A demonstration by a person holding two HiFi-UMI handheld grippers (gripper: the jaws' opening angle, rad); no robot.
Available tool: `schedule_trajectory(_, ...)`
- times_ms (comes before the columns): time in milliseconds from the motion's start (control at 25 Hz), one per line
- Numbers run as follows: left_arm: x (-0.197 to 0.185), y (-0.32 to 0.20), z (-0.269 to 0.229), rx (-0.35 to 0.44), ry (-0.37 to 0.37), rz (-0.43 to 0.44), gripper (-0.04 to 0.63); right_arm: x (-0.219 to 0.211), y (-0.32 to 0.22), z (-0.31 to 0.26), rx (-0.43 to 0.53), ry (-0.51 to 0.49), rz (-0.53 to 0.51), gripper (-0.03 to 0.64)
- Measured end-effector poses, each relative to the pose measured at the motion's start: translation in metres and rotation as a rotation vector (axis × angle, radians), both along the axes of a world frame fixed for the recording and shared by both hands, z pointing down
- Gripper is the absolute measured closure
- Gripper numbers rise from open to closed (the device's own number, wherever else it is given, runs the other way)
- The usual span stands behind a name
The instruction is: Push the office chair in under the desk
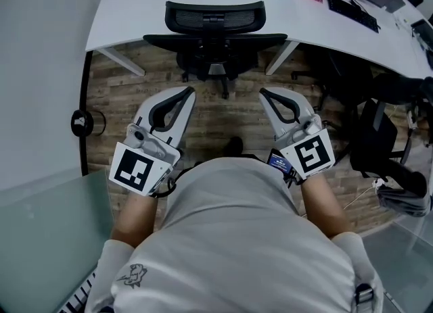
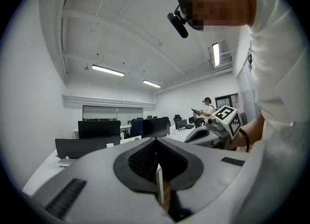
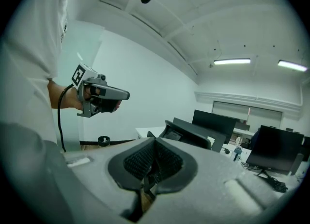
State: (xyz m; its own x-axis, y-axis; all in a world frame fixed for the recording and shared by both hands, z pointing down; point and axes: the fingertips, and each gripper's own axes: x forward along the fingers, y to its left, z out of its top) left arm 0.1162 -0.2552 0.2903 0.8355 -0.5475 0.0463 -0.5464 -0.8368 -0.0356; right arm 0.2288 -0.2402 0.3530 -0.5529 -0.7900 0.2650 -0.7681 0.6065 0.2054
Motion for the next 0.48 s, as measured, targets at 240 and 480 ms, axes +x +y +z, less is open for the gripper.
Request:
schedule_trajectory(240, -0.050, 0.034, -0.004, 0.005, 0.015, 0.030, 0.597, -0.051, 0.031, -0.004, -0.009, -0.005, 0.020, 0.614)
schedule_trajectory(480, -0.112, 0.079, -0.004, 0.004, 0.018, 0.051, 0.597, -0.105, 0.073, -0.010, 0.001, -0.012, 0.046, 0.614)
